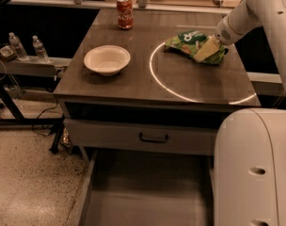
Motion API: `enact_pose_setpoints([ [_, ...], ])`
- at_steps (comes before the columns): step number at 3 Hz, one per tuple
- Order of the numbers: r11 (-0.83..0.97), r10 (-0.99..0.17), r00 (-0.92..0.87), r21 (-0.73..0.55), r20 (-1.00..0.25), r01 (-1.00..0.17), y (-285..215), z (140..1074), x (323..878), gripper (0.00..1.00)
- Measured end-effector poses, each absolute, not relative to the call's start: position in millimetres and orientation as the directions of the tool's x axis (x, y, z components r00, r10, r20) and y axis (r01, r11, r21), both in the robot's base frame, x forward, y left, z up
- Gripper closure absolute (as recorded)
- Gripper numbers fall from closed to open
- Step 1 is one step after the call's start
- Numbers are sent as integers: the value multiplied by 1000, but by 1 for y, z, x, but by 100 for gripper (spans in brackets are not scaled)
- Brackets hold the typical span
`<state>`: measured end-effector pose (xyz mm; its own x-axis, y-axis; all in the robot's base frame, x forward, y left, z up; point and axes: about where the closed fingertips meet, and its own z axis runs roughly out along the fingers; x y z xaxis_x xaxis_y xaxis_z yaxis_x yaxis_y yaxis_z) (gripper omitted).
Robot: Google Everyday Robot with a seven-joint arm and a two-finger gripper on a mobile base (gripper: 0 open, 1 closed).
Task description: Place green rice chip bag into middle drawer
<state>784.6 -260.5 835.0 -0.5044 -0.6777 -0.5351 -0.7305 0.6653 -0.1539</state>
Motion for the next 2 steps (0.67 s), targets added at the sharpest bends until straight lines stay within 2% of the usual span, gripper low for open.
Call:
enact_pose_setpoints([
  [1,634,-706,-416,-249,-573,-732,-263,891,780,100],
  [2,544,-793,-212,-507,-570,-669,-265,1009,771,100],
])
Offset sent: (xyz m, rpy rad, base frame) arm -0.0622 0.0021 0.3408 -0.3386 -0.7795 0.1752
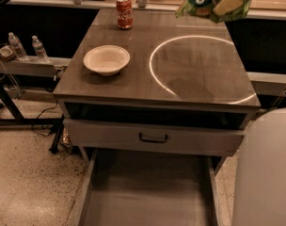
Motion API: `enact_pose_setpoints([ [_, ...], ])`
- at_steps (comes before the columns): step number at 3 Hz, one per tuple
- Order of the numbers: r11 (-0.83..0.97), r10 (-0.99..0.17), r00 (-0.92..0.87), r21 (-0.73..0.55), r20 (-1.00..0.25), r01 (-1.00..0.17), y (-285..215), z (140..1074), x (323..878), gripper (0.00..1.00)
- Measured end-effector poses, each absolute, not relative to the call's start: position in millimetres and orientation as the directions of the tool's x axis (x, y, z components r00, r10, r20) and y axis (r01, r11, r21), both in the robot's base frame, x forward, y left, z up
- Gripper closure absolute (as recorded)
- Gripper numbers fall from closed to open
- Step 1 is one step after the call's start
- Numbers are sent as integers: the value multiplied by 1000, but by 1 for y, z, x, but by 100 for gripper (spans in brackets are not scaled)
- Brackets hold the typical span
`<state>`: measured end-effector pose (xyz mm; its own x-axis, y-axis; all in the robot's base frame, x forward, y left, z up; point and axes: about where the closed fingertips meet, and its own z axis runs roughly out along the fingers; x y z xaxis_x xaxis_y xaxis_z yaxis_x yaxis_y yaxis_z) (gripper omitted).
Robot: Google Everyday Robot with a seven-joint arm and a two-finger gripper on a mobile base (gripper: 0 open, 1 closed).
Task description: Place green rice chip bag into middle drawer
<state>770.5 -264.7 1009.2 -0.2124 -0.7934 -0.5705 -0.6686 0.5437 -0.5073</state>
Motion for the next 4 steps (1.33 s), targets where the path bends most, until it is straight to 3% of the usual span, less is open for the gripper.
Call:
enact_pose_setpoints([
  [1,506,-822,-146,-588,-551,-631,-264,1047,765,100],
  [2,506,-822,-146,-587,-551,-631,-264,1046,765,100],
  [3,454,-843,-127,-566,-522,-688,-254,1034,755,100],
  [4,444,-846,-164,-500,-507,-744,-274,1016,707,100],
])
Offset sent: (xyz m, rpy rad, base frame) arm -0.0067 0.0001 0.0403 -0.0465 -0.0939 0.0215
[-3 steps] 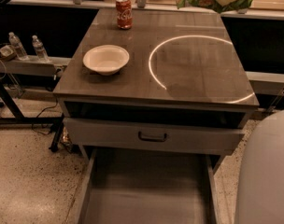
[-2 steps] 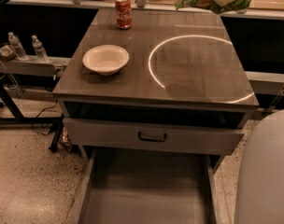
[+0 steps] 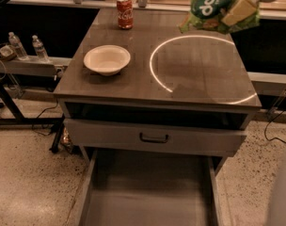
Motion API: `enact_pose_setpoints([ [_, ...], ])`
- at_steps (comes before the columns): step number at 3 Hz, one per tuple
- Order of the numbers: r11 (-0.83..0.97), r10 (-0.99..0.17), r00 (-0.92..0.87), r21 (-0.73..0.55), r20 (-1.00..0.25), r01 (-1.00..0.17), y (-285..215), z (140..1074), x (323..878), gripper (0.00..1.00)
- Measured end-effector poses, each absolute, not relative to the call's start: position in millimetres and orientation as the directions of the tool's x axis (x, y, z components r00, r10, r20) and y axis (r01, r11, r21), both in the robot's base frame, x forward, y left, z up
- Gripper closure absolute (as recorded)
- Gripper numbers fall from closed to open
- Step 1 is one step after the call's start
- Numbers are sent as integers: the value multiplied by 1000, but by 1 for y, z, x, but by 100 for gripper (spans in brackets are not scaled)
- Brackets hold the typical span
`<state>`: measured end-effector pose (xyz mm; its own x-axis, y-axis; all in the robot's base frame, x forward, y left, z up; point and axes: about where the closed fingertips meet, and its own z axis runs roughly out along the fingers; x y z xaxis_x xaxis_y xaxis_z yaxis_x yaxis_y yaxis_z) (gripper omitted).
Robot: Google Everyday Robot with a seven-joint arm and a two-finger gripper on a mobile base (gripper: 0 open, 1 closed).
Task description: Place green rice chip bag into middle drawer
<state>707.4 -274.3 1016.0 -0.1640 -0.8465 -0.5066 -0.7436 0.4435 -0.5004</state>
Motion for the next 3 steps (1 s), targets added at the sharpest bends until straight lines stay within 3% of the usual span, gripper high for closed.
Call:
enact_pose_setpoints([
  [2,439,-854,-224,-420,-470,-794,-299,974,613,100],
  [3,430,-858,-258,-345,-445,-834,-297,928,592,100],
])
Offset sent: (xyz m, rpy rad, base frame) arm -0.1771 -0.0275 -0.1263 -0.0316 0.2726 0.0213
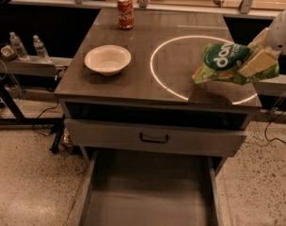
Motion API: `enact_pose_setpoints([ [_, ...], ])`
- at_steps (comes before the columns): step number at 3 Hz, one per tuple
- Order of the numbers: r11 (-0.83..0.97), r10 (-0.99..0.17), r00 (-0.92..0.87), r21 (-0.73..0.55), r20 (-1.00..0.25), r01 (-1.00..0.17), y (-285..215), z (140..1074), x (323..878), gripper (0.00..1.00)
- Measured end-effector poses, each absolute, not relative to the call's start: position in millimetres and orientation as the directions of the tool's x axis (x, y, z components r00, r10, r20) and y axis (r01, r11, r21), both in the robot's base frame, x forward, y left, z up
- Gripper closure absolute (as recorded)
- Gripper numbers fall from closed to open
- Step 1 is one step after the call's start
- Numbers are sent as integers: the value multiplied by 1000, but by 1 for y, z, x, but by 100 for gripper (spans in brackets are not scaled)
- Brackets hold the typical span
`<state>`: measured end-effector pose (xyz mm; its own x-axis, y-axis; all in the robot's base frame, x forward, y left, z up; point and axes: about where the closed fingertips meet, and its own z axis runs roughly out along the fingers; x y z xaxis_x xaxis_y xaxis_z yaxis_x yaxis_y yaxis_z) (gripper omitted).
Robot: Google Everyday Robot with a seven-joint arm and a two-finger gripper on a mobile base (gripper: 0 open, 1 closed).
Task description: Place green rice chip bag into middle drawer
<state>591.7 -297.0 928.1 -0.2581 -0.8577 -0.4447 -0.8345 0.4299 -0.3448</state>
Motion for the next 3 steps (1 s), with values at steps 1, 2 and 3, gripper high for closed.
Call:
enact_pose_setpoints([
  [1,430,-858,-258,-345,-445,-835,-297,928,592,100],
  [2,382,-863,-223,-294,-454,-876,-294,897,575,100],
  [3,327,-881,-201,-244,-428,-913,-321,871,522,100],
])
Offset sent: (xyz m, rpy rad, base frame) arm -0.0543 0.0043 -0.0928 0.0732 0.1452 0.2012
